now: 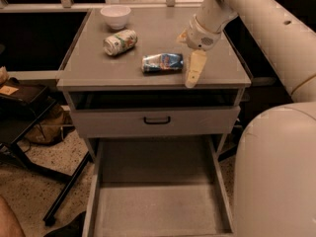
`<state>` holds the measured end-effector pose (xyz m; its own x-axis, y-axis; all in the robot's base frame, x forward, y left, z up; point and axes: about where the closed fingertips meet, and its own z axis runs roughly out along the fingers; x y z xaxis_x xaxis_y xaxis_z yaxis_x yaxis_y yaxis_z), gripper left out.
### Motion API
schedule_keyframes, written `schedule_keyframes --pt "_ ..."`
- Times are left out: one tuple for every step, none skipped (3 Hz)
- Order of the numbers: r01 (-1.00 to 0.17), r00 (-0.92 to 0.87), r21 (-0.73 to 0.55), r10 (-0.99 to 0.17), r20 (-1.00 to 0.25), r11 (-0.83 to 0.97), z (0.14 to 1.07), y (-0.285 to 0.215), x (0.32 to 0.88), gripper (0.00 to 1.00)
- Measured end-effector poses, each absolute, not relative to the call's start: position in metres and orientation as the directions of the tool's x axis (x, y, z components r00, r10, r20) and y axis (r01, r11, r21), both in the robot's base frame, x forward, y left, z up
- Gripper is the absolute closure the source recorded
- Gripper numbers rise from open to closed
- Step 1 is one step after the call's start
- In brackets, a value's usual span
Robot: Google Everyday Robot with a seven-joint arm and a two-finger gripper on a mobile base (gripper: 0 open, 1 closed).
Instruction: Place redbull can into middle drawer
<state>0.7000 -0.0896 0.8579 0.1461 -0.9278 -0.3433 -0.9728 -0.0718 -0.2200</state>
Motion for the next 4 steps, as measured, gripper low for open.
schedule_keyframes --pt "-0.969 0.194 -0.216 -0.919 -0.343 -0.124 0.848 -0.069 0.72 0.0" --pt "-0.964 0.225 -0.213 -0.914 -0.338 -0.159 0.841 -0.052 0.737 0.0" --pt "-0.962 0.226 -0.225 -0.912 -0.342 -0.154 0.841 -0.05 0.742 0.19" --pt "-0.962 0.226 -0.228 -0.911 -0.343 -0.153 0.839 -0.048 0.743 0.42"
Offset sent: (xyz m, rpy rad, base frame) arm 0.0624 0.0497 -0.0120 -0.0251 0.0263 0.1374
